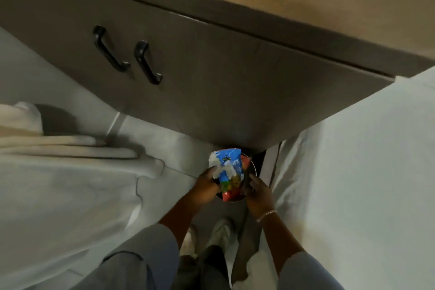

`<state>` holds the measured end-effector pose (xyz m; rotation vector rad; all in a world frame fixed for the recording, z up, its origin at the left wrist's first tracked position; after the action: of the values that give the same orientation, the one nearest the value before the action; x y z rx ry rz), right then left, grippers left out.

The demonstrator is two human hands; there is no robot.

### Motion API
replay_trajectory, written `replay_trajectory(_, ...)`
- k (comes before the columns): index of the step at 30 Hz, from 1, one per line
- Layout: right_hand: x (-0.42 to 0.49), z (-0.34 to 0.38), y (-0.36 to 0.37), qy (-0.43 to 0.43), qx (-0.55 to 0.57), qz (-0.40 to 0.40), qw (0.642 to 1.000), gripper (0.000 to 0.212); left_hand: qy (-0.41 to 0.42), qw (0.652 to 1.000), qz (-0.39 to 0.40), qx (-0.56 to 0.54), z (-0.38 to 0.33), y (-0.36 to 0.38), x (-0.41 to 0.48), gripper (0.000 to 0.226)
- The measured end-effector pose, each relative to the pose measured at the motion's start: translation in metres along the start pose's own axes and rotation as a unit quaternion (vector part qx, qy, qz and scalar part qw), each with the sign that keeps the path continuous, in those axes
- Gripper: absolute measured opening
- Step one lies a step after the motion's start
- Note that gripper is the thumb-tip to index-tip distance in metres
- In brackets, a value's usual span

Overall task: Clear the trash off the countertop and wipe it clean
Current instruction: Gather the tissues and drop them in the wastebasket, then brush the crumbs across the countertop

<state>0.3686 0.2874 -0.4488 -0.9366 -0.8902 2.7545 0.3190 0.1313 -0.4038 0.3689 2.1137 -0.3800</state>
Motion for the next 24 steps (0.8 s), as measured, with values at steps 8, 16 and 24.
replay_trajectory(8,-0.073,0.078,-0.081,-0.045,0.074,-0.022,0.996,0.021,0.027,0.997,-0.011,-0.068,-0.052,-0.035,-0.113,0.04)
replay_trajectory(16,-0.125,0.266,-0.175,-0.318,0.186,-0.074,0.927,0.021,0.269,0.95,-0.076,-0.141,-0.18,-0.108,-0.213,0.022)
replay_trajectory(24,-0.047,0.413,-0.246,-0.355,0.0,-0.275,0.894,0.011,0.383,0.865,-0.318,-0.059,-0.302,-0.246,-0.23,0.023)
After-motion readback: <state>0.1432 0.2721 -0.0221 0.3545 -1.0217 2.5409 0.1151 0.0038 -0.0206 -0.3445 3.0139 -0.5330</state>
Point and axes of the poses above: each hand's wrist, its own x-axis towards the middle knuckle, its own y-axis out of the palm, z = x × y, the point moved 2 cm from there along x, towards the middle knuckle, and after that the axes turned 8 degrees about -y, right-handed, at the moved point
